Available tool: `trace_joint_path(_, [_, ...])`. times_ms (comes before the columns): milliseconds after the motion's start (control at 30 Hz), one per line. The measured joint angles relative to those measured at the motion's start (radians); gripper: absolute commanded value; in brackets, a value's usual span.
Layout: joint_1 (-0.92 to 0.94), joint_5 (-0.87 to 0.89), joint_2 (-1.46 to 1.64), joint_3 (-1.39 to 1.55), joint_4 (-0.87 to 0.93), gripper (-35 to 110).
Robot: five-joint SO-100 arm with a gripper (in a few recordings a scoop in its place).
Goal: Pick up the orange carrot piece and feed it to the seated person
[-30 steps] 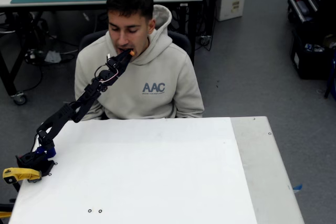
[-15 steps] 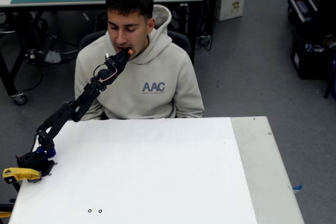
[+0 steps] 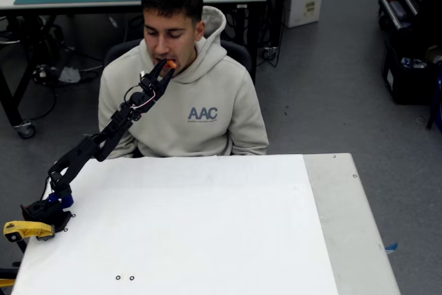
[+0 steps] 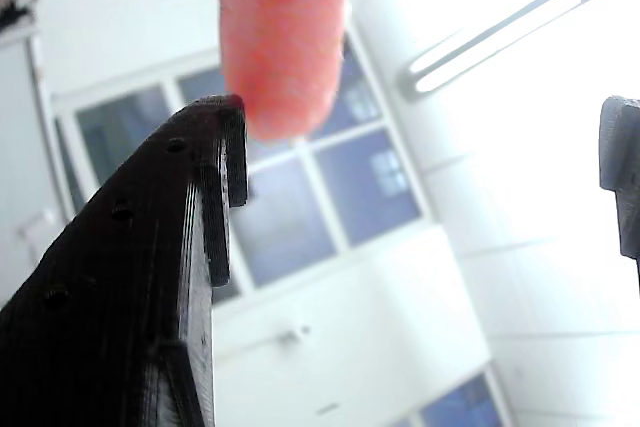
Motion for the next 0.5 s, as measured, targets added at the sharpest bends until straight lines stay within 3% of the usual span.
trace_joint_path(500, [0.169,0.0,0.0,0.0,0.0,21])
